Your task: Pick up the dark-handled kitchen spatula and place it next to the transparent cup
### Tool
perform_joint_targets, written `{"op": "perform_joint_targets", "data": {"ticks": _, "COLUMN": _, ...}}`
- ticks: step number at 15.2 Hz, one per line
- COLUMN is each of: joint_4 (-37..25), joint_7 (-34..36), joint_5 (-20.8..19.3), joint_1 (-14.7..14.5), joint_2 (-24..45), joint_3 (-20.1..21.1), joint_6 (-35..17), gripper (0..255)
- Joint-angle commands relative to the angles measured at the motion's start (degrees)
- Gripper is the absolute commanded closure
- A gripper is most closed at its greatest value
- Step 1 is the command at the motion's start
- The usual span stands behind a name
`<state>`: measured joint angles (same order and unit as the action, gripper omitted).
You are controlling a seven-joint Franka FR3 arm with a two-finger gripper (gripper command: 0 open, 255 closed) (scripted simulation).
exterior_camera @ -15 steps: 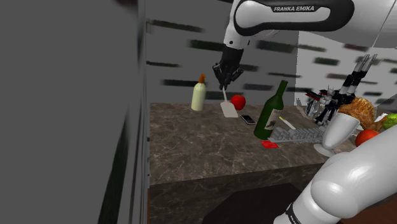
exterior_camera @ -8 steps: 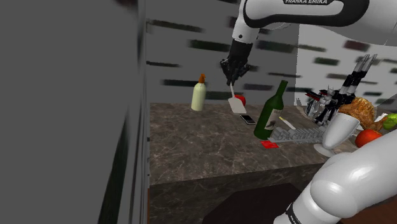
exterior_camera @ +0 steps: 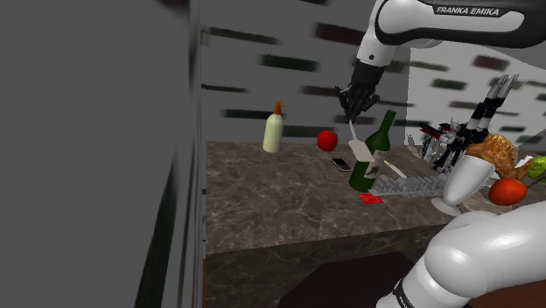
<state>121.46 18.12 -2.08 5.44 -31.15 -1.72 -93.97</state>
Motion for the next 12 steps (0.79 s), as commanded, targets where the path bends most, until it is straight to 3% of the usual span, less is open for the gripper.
{"op": "perform_joint_targets", "data": {"ticks": 1, "joint_4": 1.85, "joint_7": -2.55, "joint_5": -0.96, "joint_1": 0.85, "joint_2": -2.49, "joint_3": -1.97, "joint_6": 0.57, "gripper": 255}}
{"op": "perform_joint_targets", "data": {"ticks": 12, "joint_4": 6.84, "joint_7": -15.92, "joint_5": -8.16, "joint_1": 5.71, "joint_2": -12.31, "joint_3": -13.03, "joint_6": 4.3, "gripper": 255}}
